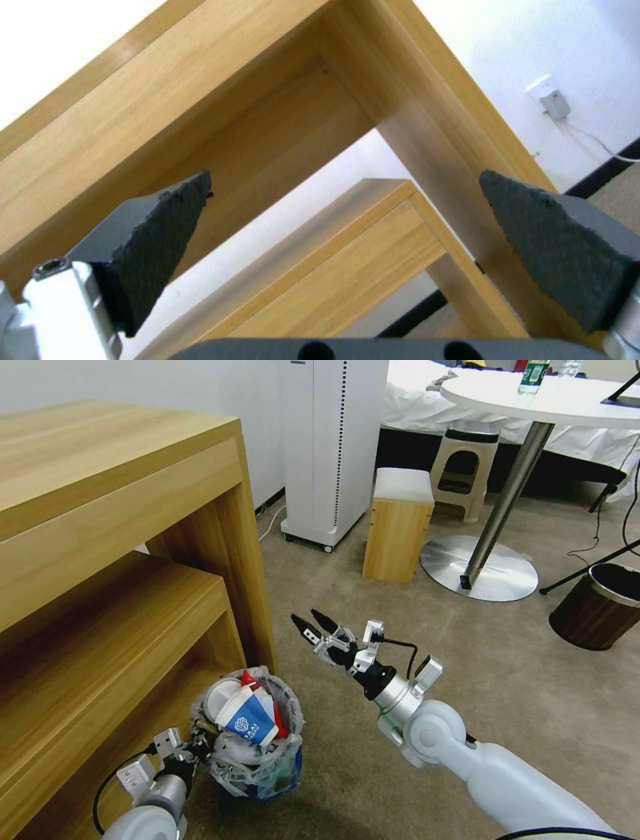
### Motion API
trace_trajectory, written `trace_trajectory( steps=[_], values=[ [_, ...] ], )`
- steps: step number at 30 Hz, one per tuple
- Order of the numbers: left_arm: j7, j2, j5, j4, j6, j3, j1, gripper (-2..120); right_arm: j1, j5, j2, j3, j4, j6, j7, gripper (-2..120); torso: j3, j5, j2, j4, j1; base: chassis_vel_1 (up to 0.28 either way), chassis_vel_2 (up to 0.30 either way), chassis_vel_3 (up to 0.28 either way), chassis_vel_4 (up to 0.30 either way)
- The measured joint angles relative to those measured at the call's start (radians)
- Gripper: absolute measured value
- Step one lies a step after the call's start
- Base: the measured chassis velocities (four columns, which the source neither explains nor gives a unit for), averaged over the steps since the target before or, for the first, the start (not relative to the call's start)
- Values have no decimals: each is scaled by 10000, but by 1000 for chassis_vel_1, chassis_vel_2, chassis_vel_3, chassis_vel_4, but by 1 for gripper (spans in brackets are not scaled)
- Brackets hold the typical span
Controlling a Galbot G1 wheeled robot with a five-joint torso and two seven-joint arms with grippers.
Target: Pick up the trash bin and place the garbage on the floor into it.
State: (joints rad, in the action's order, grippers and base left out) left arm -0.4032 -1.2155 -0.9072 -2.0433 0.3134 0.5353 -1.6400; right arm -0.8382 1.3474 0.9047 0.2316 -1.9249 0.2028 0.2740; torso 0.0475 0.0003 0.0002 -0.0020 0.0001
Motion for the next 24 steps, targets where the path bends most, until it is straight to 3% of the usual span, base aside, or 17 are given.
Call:
trace_trajectory(
  steps=[10,21,24],
  values=[
    [2,-92,104,-106,-59,-19,-67,3,-88,-182,56,-1,157,119,26,100,3,-15,-1,-4,0,0,0,0,0],
    [120,-221,319,-253,-89,36,-94,39,-200,-334,126,29,225,212,52,100,5,-15,-4,-5,0,0,0,0,0],
    [135,-259,399,-325,-157,79,-103,55,-223,-375,155,35,238,244,52,100,5,-14,-4,-3,0,0,0,0,0]
  ],
)
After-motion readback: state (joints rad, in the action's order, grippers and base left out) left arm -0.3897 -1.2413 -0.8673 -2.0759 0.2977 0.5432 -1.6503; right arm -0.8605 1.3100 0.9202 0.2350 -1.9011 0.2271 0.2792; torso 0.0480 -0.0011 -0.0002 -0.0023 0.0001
